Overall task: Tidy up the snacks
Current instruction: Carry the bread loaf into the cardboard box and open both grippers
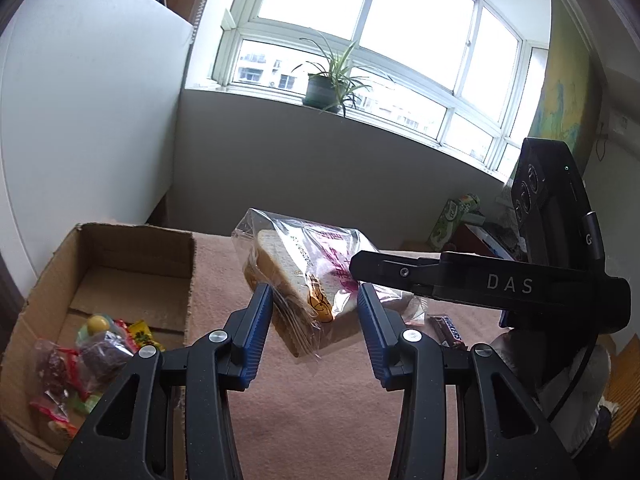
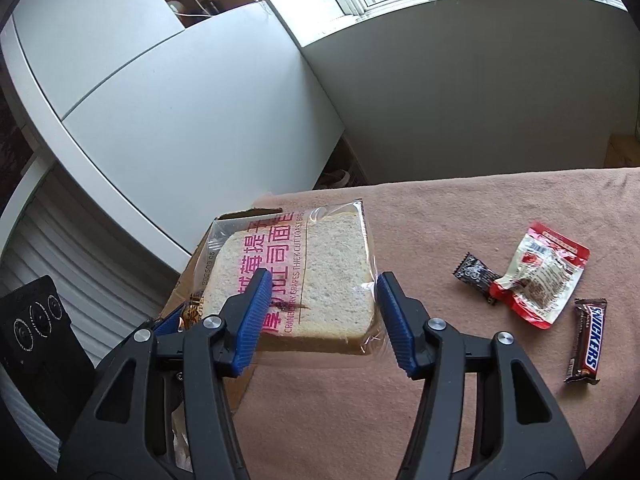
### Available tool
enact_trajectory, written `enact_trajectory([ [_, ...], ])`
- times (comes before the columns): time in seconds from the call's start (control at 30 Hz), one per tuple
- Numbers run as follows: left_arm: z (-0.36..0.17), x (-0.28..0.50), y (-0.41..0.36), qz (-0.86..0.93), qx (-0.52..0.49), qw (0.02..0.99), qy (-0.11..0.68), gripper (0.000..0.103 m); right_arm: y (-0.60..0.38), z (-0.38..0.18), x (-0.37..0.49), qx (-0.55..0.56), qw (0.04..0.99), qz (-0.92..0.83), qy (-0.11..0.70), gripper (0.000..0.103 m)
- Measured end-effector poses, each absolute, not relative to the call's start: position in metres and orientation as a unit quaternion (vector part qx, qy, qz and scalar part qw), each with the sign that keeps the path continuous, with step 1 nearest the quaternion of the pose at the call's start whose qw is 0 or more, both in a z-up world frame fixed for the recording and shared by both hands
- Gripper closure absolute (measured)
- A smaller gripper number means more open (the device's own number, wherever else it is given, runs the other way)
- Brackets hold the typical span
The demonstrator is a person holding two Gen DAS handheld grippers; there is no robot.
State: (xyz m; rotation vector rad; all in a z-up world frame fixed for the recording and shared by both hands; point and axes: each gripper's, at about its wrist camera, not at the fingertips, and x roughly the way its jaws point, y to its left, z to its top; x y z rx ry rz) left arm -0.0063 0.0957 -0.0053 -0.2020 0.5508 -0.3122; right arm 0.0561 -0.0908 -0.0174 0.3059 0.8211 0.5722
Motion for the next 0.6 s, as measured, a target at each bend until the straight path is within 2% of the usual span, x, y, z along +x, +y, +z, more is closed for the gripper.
enact_trajectory([
  [0.57,-0.023,-0.015,0.212,-0.055,-0.158,0.951,0.259,0.061,0.045,-0.032,0.056,0.082,0.840,0.351,0.405,0.046],
  [0.6,-0.025,-0.014,0.217,-0.049,-0.161,0.951,0.259,0.061,0.051,-0.034,0.055,0.076,0.838,0.355,0.407,0.049],
])
